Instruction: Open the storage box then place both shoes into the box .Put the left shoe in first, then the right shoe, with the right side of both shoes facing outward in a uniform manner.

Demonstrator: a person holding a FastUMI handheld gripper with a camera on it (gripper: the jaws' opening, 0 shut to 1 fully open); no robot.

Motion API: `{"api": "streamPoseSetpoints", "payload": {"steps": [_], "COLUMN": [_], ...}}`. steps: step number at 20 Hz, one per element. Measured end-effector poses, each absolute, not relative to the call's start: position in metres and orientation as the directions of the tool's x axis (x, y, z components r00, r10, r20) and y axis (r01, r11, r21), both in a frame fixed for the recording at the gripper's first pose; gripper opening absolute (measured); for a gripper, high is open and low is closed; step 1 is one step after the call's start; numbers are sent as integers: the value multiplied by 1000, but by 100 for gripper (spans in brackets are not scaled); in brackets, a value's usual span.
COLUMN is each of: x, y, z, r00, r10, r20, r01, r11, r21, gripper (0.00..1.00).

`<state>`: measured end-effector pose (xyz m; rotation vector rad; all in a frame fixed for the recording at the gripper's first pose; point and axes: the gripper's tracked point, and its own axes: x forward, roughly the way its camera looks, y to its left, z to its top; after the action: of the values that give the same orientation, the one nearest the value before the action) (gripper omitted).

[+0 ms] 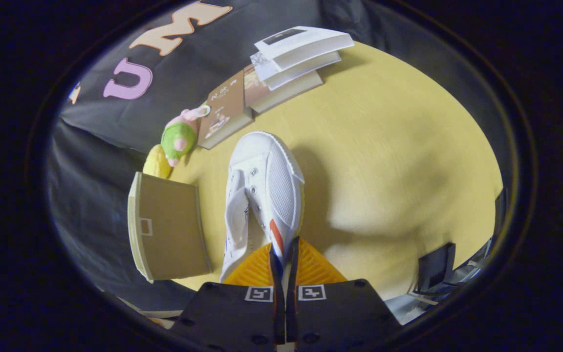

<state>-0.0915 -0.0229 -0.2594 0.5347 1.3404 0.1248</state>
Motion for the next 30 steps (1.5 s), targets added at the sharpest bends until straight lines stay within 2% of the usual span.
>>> {"api": "streamPoseSetpoints", "payload": {"steps": [14,23,30], "x": [-59,-61,-81], "y": [147,241,295], "z": [-157,-141,-165], "r00": [297,259,181], "r10": [506,550,533], "r20": [-810,-794,-826], "r01": [47,-17,-83], "r11": [839,825,846], "r21": [541,565,527], "gripper": [4,4,5]}}
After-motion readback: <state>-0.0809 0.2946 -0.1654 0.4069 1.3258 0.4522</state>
